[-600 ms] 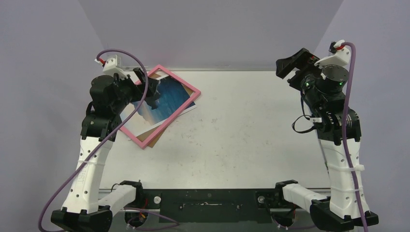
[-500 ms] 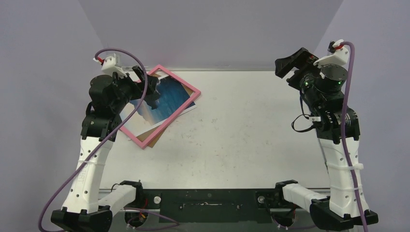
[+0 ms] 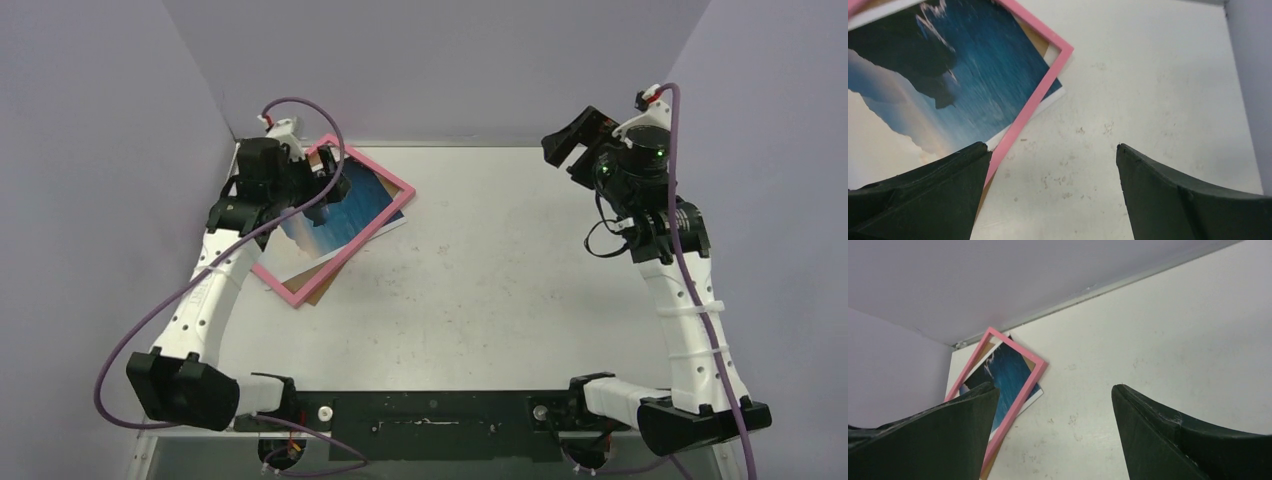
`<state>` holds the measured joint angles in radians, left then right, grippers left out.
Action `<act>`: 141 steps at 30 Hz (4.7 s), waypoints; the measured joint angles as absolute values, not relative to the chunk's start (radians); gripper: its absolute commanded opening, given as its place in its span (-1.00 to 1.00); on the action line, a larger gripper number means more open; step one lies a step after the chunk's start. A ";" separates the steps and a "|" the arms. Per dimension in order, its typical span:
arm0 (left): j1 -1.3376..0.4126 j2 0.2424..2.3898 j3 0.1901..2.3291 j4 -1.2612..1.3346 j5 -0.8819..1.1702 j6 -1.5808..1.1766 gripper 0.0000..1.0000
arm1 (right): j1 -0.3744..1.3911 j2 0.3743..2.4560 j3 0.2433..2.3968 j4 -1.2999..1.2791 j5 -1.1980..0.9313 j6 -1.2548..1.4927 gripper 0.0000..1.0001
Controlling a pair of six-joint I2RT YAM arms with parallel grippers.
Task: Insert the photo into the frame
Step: Turn over the photo frame at the center of the board.
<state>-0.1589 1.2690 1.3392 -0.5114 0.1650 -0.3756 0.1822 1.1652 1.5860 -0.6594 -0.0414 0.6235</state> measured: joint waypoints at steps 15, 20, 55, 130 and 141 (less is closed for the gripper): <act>-0.244 1.509 1.266 -0.602 0.048 -0.204 0.87 | 0.245 1.213 1.226 -0.652 -0.110 0.746 0.57; -0.239 1.658 1.378 -0.674 0.000 -0.170 0.86 | 0.266 1.226 1.175 -0.656 -0.114 0.758 0.57; -0.241 2.065 1.543 -0.708 0.121 -0.092 -0.17 | 0.284 1.292 1.122 -0.684 -0.125 0.739 0.52; -0.406 1.666 1.737 -0.506 0.620 -0.841 -1.00 | 0.479 1.208 1.032 -0.005 -0.344 1.226 0.85; -0.427 1.666 1.660 -0.255 0.770 -1.029 -1.00 | 0.479 1.241 1.181 0.004 -0.204 1.302 0.79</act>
<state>-0.4267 1.6657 1.6600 -0.2550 0.7704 -1.0290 0.4786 1.2411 1.1812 0.0040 -0.2039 1.3018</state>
